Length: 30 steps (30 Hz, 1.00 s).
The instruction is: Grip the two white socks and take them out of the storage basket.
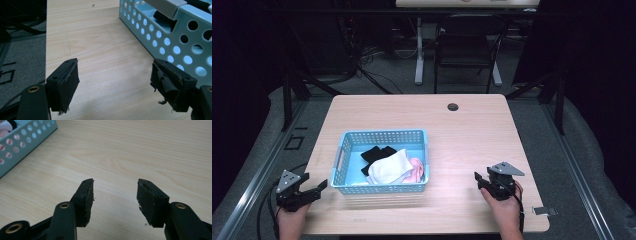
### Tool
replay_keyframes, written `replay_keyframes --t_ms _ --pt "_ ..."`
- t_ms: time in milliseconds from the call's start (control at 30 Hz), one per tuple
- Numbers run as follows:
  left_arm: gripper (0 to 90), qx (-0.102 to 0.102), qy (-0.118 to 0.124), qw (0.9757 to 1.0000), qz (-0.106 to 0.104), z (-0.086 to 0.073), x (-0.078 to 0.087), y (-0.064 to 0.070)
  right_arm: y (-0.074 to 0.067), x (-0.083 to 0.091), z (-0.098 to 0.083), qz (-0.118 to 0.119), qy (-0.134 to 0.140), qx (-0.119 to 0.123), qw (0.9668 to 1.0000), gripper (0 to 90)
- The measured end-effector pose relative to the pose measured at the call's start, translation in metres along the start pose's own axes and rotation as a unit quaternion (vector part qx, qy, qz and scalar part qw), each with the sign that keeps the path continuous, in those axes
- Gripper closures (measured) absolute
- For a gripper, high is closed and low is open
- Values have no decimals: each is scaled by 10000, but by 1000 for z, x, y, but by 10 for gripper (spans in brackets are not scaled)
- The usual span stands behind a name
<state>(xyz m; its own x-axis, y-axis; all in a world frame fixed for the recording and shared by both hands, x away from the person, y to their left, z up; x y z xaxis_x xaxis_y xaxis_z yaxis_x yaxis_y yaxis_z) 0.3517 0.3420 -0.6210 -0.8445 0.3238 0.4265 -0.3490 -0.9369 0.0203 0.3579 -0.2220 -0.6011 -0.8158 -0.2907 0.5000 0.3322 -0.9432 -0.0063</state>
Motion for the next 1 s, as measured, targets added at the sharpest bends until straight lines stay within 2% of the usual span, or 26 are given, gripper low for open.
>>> replay_keyframes --t_ms 100,367,500,567,667,733,767,1000 --pt "223 -1 -5 10000 -6 0 0 0 0 0 0 24 -31 -23 10000 461" --pt "224 -32 23 10000 -32 1 1 2 -2 2 4 63 139 -86 9998 470" --pt "224 -30 20 10000 -39 1 1 2 -3 3 3 135 107 -164 9997 483" --pt "224 -33 17 10000 -39 1 1 3 -3 4 3 80 84 -121 9999 480" --pt "224 -46 11 10000 -42 1 1 2 -2 4 4 -33 135 -5 9999 443" --pt "224 -37 18 10000 -38 1 1 2 -2 4 5 14 151 -49 9999 439" --pt "223 -26 8 10000 -30 1 1 2 -3 5 9 71 263 -152 9995 426" --pt "223 -20 22 10000 -33 1 1 2 -8 11 16 150 367 -42 9992 376"
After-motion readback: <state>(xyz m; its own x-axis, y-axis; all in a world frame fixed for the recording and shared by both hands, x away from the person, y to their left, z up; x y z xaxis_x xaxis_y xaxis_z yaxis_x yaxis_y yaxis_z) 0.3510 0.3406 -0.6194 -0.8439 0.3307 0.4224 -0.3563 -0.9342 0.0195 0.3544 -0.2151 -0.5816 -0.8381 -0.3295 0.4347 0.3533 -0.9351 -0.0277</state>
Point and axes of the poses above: each handheld gripper's, and its own axes: x roughly backward along the jaws, z roughly out of its top, y roughly to its right, the point moved 8 cm from there along -x, roughly forward along the jaws, and after that the axes turned 6 degrees about y, right-handed, at the moved point
